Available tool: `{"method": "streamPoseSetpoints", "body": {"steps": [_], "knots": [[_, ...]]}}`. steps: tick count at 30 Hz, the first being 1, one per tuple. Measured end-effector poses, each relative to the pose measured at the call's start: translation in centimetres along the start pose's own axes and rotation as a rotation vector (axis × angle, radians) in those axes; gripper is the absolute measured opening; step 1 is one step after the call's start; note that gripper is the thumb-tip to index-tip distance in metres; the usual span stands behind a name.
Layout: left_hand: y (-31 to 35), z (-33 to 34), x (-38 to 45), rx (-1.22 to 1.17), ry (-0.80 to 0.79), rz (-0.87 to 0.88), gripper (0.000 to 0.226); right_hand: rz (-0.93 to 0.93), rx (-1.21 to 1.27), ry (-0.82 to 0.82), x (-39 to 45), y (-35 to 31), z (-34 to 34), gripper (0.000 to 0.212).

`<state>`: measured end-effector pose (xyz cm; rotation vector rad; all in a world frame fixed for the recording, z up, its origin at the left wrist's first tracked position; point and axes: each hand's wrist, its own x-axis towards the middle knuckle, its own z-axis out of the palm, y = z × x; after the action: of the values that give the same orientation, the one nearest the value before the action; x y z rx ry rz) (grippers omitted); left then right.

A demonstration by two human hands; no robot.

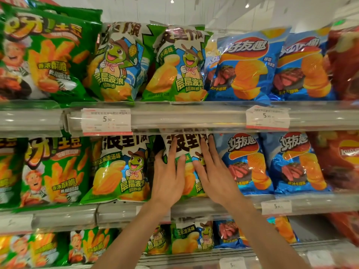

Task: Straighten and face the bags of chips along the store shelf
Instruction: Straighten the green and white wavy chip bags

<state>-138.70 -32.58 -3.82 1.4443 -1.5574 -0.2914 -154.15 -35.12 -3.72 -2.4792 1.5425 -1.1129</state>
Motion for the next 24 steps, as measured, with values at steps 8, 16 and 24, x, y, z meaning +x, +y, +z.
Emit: {"method": "streamPoseSetpoints", "body": {"steps": [8, 16, 24], "knots": [[-0.8, -2.3, -1.3, -0.029, -0.063, 0.026, 0.064, 0.102, 0.215, 0.006, -1.6, -0.4, -1.3, 0.066], [-2.1, -5.9, -7.3, -0.193, 0.05, -0.081, 0.042, 0.35, 0.526, 0.132, -8.4, 0.4, -3.3, 0.033], [-4.4, -9.0, -10.6, -0.233, 0.145, -0.202, 0.03, 0.489, 0.526, 0.104, -11.3, 0.0, -2.9, 0.028]]}}
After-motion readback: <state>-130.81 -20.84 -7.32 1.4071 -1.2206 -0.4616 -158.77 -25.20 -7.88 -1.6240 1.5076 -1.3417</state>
